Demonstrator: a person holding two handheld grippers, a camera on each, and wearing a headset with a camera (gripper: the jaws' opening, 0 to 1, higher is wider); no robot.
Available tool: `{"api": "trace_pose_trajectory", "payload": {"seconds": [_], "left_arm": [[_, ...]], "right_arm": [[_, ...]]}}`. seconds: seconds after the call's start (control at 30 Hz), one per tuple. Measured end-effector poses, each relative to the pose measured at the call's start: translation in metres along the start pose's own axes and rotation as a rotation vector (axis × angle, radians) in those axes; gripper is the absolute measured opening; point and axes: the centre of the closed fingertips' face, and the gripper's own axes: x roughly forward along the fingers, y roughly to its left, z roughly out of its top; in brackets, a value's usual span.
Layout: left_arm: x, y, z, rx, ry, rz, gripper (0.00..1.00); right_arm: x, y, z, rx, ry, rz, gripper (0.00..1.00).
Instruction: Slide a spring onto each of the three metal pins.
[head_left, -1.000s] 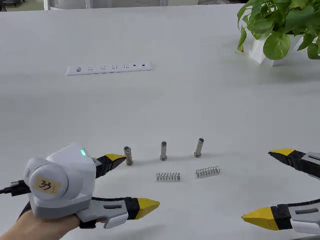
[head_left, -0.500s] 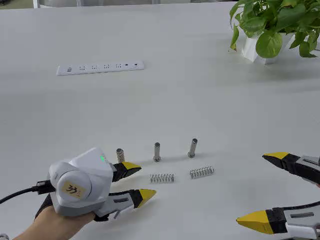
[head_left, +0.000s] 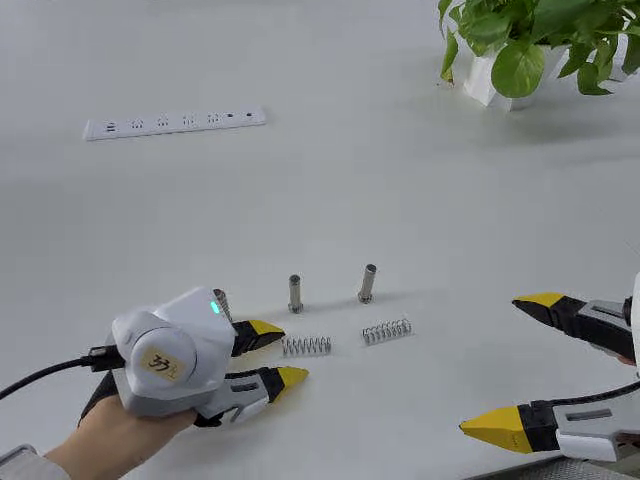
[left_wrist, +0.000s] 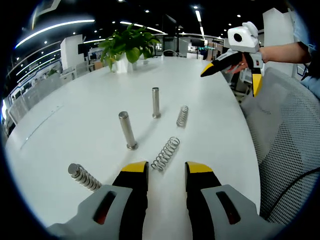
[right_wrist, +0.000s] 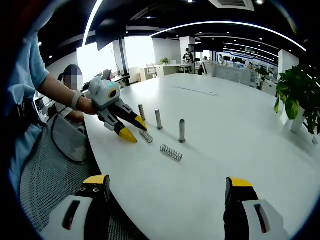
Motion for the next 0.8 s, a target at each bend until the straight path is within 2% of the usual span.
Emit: {"api": "trace_pose_trajectory", "payload": {"seconds": [0.17, 0.3, 0.43, 0.63, 0.8], "left_arm": [[0.0031, -0.0028, 0.0015, -0.011, -0.008, 0.003, 0.24], [0.0044, -0.003, 0.0026, -0.009, -0.009, 0.01, 0.17], [0.0047, -0.0023, 0.0023, 0.0, 0.002, 0.011, 0.13], [0.0042, -0.0031, 0.0017, 0.045, 0.022, 0.002, 0.1], [0.0037, -0.0028, 0.0017, 0.056, 0.031, 0.0, 0.09]], "right_arm": [[0.0007, 0.0014, -0.0003, 0.002, -0.002, 0.003, 0.96], [0.0012, 0.0032, -0.0004, 0.006, -0.004, 0.007, 0.95], [0.0011, 0.0045, -0.0015, 0.01, -0.003, 0.01, 0.95], [0.0004, 0.0051, -0.0025, 0.014, -0.004, 0.009, 0.95], [0.0007, 0.0068, -0.0021, 0.015, -0.006, 0.011, 0.95]]}}
